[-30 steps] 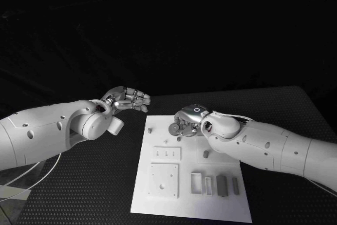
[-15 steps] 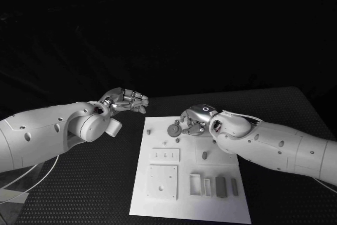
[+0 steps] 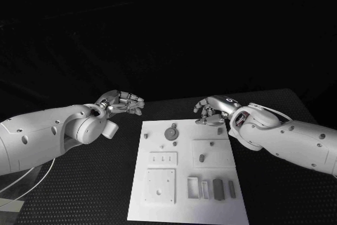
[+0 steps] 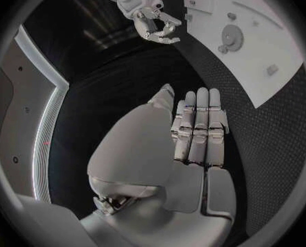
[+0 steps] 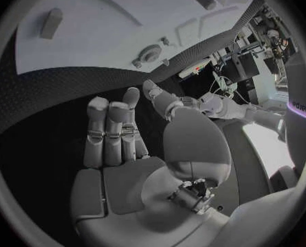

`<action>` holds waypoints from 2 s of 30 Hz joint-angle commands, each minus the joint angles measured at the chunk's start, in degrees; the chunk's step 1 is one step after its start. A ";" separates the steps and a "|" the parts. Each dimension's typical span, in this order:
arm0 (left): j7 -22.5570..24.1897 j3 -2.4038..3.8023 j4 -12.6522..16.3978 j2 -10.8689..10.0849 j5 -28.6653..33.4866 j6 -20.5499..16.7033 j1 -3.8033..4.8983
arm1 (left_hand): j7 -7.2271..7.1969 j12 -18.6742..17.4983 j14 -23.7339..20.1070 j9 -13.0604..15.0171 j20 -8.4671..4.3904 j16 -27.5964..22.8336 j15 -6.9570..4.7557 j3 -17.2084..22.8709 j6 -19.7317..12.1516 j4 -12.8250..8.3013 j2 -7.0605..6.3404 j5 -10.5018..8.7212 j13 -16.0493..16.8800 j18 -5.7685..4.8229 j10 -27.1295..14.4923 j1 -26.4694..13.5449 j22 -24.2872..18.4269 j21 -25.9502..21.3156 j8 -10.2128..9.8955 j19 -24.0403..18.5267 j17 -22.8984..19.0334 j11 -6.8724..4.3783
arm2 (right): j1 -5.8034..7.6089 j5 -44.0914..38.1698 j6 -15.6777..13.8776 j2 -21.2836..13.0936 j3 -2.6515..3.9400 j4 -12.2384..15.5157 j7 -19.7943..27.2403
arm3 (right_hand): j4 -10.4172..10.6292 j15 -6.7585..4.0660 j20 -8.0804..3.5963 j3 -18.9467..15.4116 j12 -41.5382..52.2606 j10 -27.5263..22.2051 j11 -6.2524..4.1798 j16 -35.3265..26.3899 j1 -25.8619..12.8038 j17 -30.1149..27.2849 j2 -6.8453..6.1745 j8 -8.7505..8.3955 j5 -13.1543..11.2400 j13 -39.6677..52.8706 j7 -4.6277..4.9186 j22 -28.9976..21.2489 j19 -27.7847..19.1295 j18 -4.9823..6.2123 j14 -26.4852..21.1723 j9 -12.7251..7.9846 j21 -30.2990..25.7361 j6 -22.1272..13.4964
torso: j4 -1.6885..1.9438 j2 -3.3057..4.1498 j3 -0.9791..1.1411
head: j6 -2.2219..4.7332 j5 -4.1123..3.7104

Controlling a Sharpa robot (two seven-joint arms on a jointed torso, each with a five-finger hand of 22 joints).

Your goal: Assemble the parts on the task board

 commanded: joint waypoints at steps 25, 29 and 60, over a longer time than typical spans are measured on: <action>1.13 -0.01 -1.31 0.28 0.04 1.37 -0.75 | -0.40 -0.21 0.64 0.24 -0.30 -0.74 0.11 0.08 1.50 0.01 -0.04 -0.19 0.65 0.01 1.54 -0.07 0.09 -0.47 0.27 0.32 0.66 -0.31 | -1.99 15.49 5.02 -6.67 -0.06 -9.59 13.28 | -0.62 0.40 -0.76 -2.98 31.38 -8.31 0.15 13.97 3.13 10.58 -0.88 1.50 -0.29 11.79 -0.07 1.36 -1.65 2.21 -0.99 2.17 9.92 1.46 | -1.87 -1.20 1.08 | 0.55 -1.83; 1.11 -0.02 -1.30 0.19 0.03 1.45 -0.78 | -0.37 -0.24 0.63 0.22 -0.30 -0.77 0.12 0.06 1.47 0.01 -0.06 -0.19 0.67 0.00 1.53 -0.07 0.09 -0.49 0.24 0.31 0.68 -0.30 | -3.32 15.19 4.29 -5.99 -0.06 -10.71 12.93 | -0.47 0.50 -1.16 -2.55 35.72 -9.47 0.31 15.60 2.24 12.39 -1.15 1.35 -0.26 11.61 0.08 1.29 -1.57 2.21 0.13 2.41 11.21 1.15 | -1.85 -1.17 1.10 | 0.42 -2.17; 0.92 -0.02 -1.55 0.19 -0.07 1.36 -0.87 | -0.20 -0.47 0.61 0.12 -0.28 -0.98 0.15 -0.01 1.19 0.02 -0.12 -0.18 0.81 -0.01 1.38 -0.08 0.12 -0.58 -0.03 0.31 0.83 -0.23 | -7.65 14.03 4.23 -1.91 -0.08 -14.42 12.38 | -0.35 0.88 -1.84 -1.88 40.06 -10.09 0.71 17.81 1.40 14.92 -0.15 1.35 -0.24 10.97 0.50 1.15 -1.14 2.21 2.20 2.86 12.83 1.16 | -1.67 -1.16 0.72 | -0.81 -1.27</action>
